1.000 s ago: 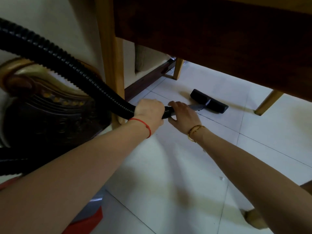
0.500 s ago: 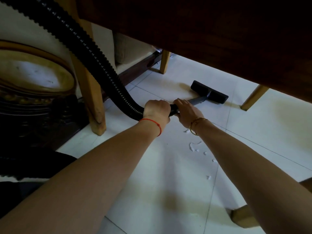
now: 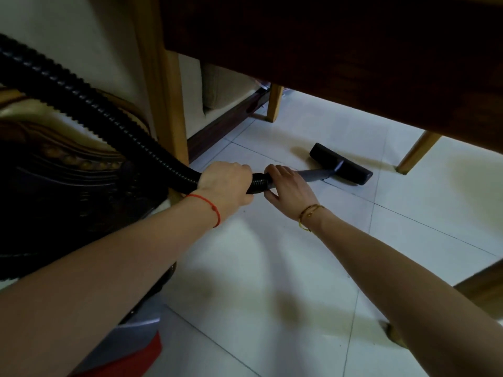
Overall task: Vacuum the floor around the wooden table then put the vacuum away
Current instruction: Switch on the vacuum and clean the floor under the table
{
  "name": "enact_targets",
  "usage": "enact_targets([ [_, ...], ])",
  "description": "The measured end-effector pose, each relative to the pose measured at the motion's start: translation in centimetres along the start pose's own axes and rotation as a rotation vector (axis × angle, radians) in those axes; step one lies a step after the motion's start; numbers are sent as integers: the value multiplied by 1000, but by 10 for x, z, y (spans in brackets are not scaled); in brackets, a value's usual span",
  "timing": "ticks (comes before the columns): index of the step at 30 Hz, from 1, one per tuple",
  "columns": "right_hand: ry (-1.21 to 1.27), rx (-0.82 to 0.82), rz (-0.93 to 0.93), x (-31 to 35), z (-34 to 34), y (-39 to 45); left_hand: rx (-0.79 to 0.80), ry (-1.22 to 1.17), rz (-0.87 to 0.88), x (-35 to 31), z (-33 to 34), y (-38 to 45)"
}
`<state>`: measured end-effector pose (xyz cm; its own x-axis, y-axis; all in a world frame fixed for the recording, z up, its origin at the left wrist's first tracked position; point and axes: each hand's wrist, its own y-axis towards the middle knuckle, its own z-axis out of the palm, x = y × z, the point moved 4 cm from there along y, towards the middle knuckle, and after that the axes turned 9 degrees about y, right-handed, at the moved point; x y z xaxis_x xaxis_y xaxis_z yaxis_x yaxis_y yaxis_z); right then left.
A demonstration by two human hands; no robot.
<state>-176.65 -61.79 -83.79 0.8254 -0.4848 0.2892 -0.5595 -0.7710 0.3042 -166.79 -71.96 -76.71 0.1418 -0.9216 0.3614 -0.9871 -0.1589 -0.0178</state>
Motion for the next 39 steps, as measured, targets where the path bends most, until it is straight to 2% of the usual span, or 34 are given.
enact_targets([
  [10, -159, -71, -162, 67, -1, -7, -11, 87, 54, 45, -19, -65],
  [18, -219, -119, -183, 50, -14, -23, -77, 135, 103, 26, -27, -56],
  [24, -240, -143, -75, -4, -30, -45, -100, 110, 156, -20, -31, -17],
  [33, -318, 25, 163, -85, -51, -69, -59, 66, 186, -102, -35, 41],
  [39, -199, 65, 385, -112, -60, -76, -3, -42, 176, -137, -40, 59],
])
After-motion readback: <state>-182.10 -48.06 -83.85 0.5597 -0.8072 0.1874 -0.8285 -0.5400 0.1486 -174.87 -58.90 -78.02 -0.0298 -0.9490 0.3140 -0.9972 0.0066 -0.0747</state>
